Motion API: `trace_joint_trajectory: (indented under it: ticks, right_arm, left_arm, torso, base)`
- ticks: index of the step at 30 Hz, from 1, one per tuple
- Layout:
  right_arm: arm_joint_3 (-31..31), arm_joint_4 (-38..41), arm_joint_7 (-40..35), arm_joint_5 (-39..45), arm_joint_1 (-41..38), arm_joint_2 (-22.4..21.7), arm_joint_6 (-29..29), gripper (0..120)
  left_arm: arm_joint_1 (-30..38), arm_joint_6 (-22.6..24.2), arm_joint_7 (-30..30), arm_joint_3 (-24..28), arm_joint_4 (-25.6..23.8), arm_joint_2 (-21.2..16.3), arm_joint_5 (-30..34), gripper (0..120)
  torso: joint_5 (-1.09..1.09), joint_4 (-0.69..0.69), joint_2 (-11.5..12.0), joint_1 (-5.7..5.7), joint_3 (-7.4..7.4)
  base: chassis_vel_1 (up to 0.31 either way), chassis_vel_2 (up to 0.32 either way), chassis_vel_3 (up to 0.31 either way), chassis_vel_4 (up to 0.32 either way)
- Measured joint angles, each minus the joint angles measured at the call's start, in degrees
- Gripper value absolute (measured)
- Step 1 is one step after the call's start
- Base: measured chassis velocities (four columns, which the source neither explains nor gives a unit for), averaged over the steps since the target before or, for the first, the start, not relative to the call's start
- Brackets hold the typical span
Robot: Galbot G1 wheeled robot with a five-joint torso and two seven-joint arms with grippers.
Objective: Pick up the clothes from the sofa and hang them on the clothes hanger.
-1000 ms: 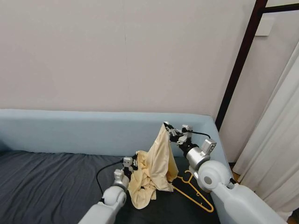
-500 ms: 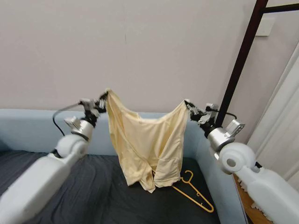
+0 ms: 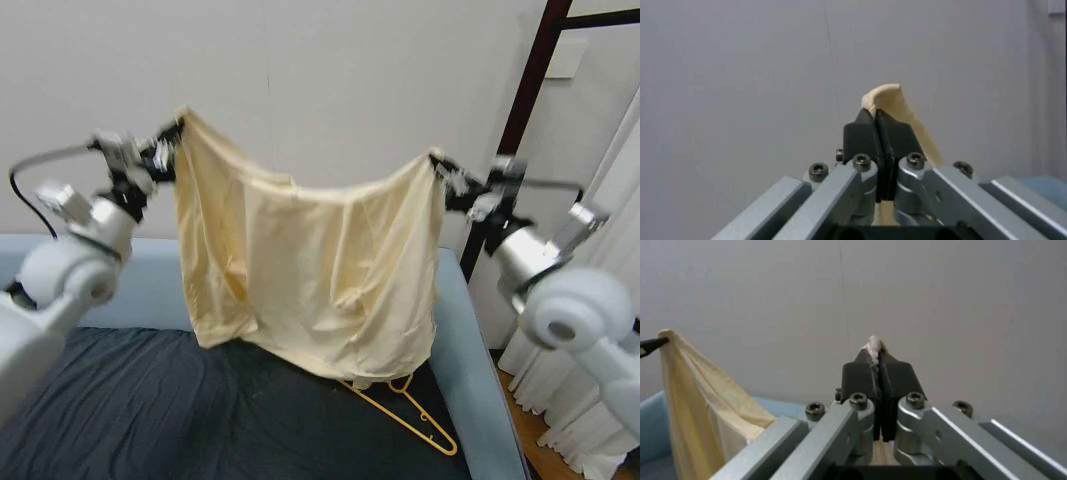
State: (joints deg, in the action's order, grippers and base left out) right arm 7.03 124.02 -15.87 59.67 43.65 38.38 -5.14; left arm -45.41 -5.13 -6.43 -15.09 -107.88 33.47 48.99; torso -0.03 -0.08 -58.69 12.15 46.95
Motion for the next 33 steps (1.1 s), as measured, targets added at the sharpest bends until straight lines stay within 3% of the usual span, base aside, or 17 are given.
trace_joint_trajectory:
  ticks: [6, 11, 15, 21, 27, 29, 33]
  right_arm:
    - [0.62, 3.13, 0.42, -3.34, 9.03, 0.86, 0.12, 0]
    - [3.61, 7.84, 0.79, -2.59, 12.83, 0.03, 1.86, 0]
    - [12.94, 15.63, 2.32, 0.57, 18.02, -1.61, 4.01, 0]
    - [22.57, 19.75, 2.92, 3.28, 21.17, -3.66, 4.62, 0]
    - [23.23, 19.75, 3.2, 2.44, 20.87, -4.51, 4.33, 0]
    - [21.96, 19.71, 3.3, 1.7, 20.71, -3.97, 4.16, 0]
    - [17.17, 17.04, 4.47, -1.23, 20.16, -1.32, 3.7, 0]
  left_arm:
    - [-9.8, 1.53, -1.64, -4.37, -4.26, 0.68, -1.23, 0]
    - [-18.93, 1.89, -2.02, -11.96, -9.37, 0.88, -1.37, 0]
    - [-26.91, 0.86, -2.24, -23.66, -17.02, 1.01, -0.34, 0]
    - [-28.27, 0.66, -5.54, -33.94, -23.69, 1.08, 2.78, 0]
    - [-27.11, 3.25, -7.48, -37.38, -24.74, -0.3, 3.26, 0]
    - [-27.14, 3.67, -7.66, -36.72, -24.25, -0.31, 2.11, 0]
    - [-27.19, 4.27, -7.65, -30.72, -21.37, 0.59, -3.26, 0]
  torso:
    - [0.03, -0.01, -0.01, -0.01, -0.02]
    - [0.01, -0.01, -0.01, 0.0, -0.01]
    - [0.03, 0.0, -0.02, -0.01, -0.03]
    - [0.03, 0.0, -0.02, -0.01, -0.02]
    - [0.03, -0.01, -0.02, -0.01, -0.02]
    - [0.04, -0.01, -0.02, -0.01, -0.02]
    - [0.0, 0.0, -0.02, 0.0, -0.01]
  base:
    - [0.0, 0.0, 0.0, 0.0]
    - [0.0, 0.0, 0.0, 0.0]
    - [0.0, 0.0, 0.0, 0.0]
    - [0.0, 0.0, 0.0, 0.0]
    - [0.0, 0.0, 0.0, 0.0]
    - [0.0, 0.0, 0.0, 0.0]
    - [0.0, 0.0, 0.0, 0.0]
